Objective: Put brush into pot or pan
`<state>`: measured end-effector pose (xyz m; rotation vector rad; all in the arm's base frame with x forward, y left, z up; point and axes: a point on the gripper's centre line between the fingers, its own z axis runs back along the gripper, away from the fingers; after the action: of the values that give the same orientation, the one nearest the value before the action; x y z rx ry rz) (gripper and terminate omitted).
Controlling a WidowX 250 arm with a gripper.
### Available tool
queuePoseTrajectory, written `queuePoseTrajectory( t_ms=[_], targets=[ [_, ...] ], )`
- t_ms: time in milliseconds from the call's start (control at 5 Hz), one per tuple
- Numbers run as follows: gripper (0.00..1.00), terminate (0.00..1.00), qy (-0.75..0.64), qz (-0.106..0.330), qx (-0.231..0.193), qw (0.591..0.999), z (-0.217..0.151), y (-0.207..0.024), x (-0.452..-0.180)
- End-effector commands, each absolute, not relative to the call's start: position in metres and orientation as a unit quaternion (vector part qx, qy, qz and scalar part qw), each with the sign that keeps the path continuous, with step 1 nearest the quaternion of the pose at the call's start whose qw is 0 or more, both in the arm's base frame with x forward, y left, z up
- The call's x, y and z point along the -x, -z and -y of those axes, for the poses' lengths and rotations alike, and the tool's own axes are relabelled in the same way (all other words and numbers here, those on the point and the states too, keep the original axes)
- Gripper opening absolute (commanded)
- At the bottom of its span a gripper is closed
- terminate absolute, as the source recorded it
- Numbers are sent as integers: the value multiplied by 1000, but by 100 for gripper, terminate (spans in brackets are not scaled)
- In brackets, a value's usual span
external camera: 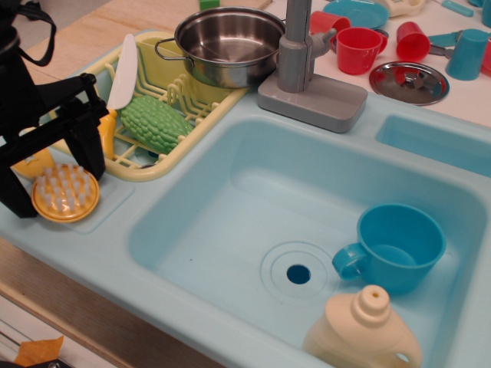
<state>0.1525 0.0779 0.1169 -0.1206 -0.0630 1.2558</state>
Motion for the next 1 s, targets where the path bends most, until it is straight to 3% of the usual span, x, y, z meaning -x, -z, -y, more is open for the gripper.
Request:
queuePoseTrajectory(
  t_ms=[0, 200, 800],
  targets=[
    [0, 0, -574, 48, 50, 816, -79, -122, -158],
    [0, 0, -559, 90, 40, 823, -78, -137, -163],
    [0, 0, -514, 123, 12, 849, -86, -184, -214]
  ],
)
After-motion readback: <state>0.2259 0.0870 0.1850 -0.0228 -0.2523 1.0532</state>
